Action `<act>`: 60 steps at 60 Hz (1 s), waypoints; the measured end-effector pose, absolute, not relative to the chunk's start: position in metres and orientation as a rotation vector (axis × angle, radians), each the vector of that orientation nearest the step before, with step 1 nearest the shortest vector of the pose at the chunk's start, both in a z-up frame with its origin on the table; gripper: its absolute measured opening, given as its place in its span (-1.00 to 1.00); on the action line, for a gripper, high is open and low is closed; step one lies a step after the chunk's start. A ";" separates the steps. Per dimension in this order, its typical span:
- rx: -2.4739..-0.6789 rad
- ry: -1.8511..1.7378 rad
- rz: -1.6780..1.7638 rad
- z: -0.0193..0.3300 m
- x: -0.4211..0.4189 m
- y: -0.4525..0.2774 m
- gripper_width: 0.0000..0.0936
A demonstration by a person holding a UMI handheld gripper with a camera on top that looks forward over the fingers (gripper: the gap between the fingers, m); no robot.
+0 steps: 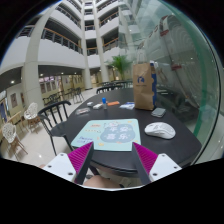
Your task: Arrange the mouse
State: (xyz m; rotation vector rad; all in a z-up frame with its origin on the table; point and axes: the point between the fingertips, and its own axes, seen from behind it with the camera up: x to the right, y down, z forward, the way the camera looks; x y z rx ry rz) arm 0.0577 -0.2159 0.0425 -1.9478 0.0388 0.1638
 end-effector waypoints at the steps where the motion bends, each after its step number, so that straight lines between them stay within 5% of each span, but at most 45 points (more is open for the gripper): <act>1: -1.947 0.046 0.153 0.042 0.062 -0.215 0.66; 24: -2.043 0.171 -0.221 0.017 0.230 -0.180 0.67; 52: -2.171 0.071 -0.126 -0.006 0.264 -0.071 0.78; 60: -2.201 0.073 -0.046 -0.015 0.259 -0.051 0.49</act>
